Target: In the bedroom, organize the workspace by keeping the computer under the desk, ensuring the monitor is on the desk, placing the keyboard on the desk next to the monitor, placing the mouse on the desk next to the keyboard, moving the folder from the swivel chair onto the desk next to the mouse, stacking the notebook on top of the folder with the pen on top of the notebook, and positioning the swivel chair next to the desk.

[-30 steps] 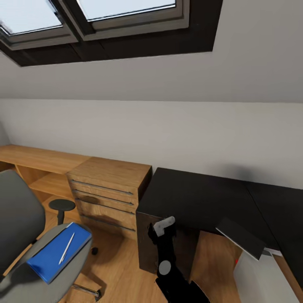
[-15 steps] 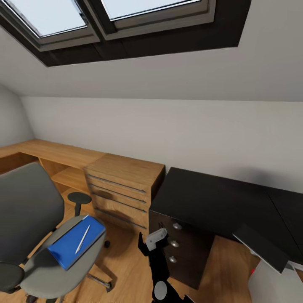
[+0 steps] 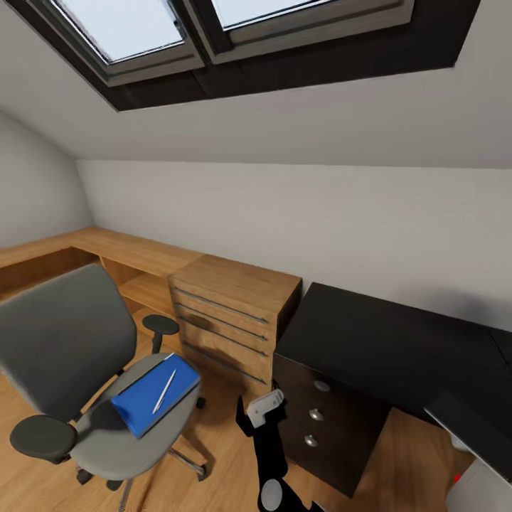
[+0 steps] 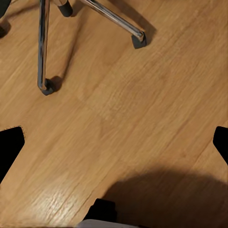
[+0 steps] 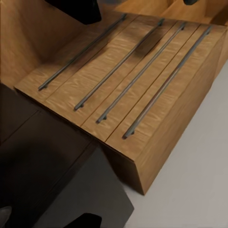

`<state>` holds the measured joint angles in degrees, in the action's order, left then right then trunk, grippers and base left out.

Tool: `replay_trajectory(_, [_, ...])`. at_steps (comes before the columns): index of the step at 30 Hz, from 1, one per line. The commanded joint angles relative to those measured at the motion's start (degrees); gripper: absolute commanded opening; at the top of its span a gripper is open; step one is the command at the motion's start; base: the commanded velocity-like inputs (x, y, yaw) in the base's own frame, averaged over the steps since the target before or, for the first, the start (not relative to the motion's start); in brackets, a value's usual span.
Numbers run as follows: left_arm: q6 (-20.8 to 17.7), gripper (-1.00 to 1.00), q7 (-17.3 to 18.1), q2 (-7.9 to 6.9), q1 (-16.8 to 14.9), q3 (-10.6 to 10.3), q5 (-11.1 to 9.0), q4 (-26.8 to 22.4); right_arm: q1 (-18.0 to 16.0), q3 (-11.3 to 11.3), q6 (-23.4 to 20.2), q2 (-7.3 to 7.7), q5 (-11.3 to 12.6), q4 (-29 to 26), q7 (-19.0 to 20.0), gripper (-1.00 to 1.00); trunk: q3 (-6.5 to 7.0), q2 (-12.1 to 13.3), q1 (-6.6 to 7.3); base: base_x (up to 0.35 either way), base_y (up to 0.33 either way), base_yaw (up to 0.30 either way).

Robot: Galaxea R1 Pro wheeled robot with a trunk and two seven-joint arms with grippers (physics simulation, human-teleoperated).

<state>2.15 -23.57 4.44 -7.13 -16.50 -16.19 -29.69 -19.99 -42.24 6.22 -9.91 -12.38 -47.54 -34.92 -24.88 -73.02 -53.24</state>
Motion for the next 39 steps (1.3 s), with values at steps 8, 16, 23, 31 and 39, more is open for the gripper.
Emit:
replay_trajectory(8, [0.22, 1.0, -0.42, -0.05, -0.07, -0.46, -0.59, 0.07, -0.05, 0.0, 0.01, -0.09, -0.28, 0.7, -0.74, 1.0, -0.44, -0.04, 0.0, 0.0, 0.0, 0.225])
replay_trajectory(16, [0.22, 1.0, -0.42, -0.05, -0.07, -0.46, -0.57, 0.07, -0.05, 0.05, 0.02, -0.09, -0.28, 0.77, -0.8, 1.0, -0.83, -0.04, 0.0, 0.0, 0.0, 0.221])
replay_trajectory(23, [0.22, 1.0, -0.42, -0.05, -0.07, -0.46, -0.59, 0.07, -0.05, 0.05, 0.02, -0.09, -0.3, 0.85, -0.81, 1.0, -1.16, -0.04, 0.0, 0.0, 0.0, 0.217])
replay_trajectory(31, [0.22, 1.0, -0.42, -0.05, -0.08, -0.46, -0.59, 0.07, -0.05, 0.06, 0.02, -0.09, -0.36, 0.92, -0.85, 1.0, -1.56, -0.04, 0.0, 0.0, 0.0, 0.217])
replay_trajectory(39, [0.22, 1.0, -0.42, -0.05, -0.07, -0.46, -0.6, 0.07, -0.05, 0.04, 0.04, -0.09, -0.36, 1.68, -0.82, 1.0, -1.95, -0.04, 0.0, 0.0, 0.0, 0.217])
